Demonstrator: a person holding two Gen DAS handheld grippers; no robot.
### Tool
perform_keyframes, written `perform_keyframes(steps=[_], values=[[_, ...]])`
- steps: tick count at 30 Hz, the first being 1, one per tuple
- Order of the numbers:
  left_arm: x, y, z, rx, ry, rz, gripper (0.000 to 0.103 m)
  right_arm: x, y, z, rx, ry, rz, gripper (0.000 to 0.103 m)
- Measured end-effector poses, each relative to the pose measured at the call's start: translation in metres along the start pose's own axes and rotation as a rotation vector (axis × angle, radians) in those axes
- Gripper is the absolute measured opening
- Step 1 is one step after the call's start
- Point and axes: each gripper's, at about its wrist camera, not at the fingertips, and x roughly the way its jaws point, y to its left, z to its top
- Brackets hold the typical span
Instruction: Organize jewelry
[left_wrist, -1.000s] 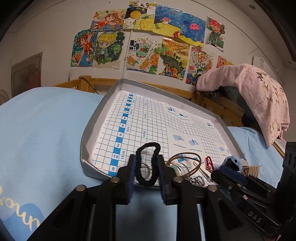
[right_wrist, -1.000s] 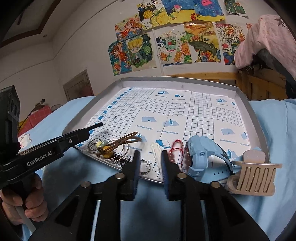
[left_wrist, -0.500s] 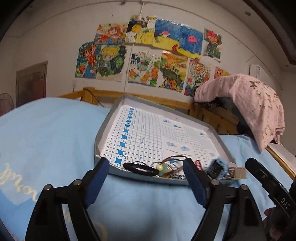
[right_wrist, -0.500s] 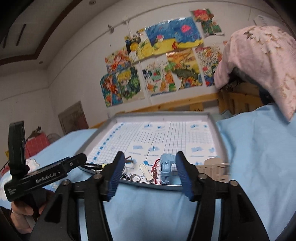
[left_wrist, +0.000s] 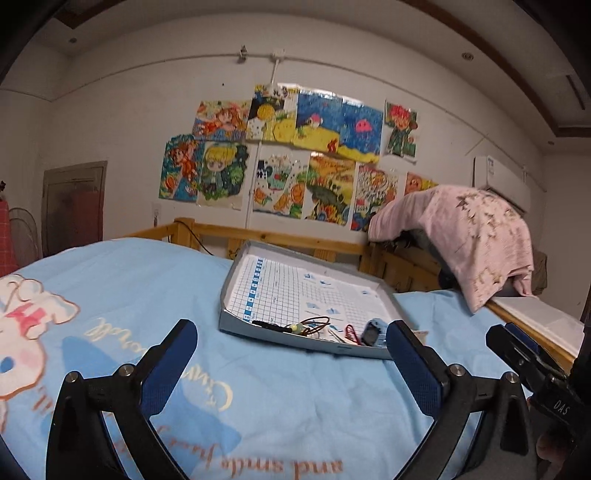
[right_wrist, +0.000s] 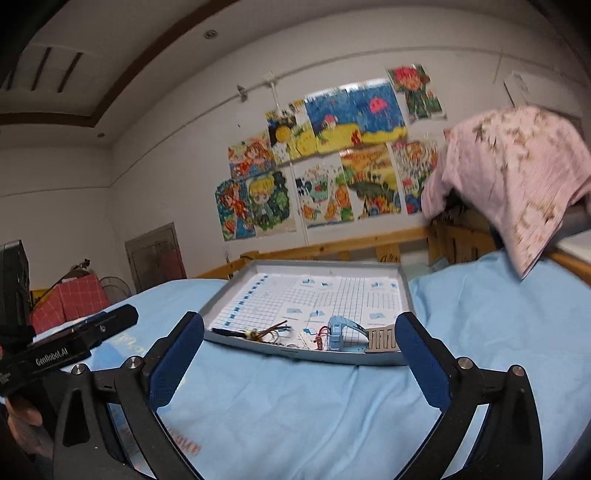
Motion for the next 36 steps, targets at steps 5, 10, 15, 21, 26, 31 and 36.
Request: perform_keyframes(steps=[5,10,15,21,26,31,36], values=[[-0.041,0.001,-0.006,0.021,-0.025,-0.001,0.103,-0.044,0.02,0.001,-0.042,-0.02,-0.004,0.102],[-0.075,0.008,-0.02,0.019,-0.027,0.001,0.103,-0.087,0.039,-0.006,-0.047,-0.024,-0.013,0.102],[-0.103,0.021,-0.037,0.01,-0.026,0.019,0.103,-0.119,0.044,-0.018,-0.035,-0.022,-0.039,0.102],[-0.13,0.031,-0.058,0.033,-0.015,0.027,0.103,-0.148,0.046,-0.032,-0.05,-0.015,-0.064,0.102],[-0.136,0.037,-0.07,0.023,-0.005,0.031,0.103,-0.157,0.05,-0.046,-0.055,-0.011,-0.071,0.102],[-0.132,0.034,-0.083,0.059,0.013,0.05,0.103,-0.15,0.051,-0.055,-0.076,0.014,-0.07,0.102],[-0.132,0.031,-0.09,0.081,0.013,0.072,0.103,-0.144,0.049,-0.061,-0.064,0.036,-0.082,0.102]])
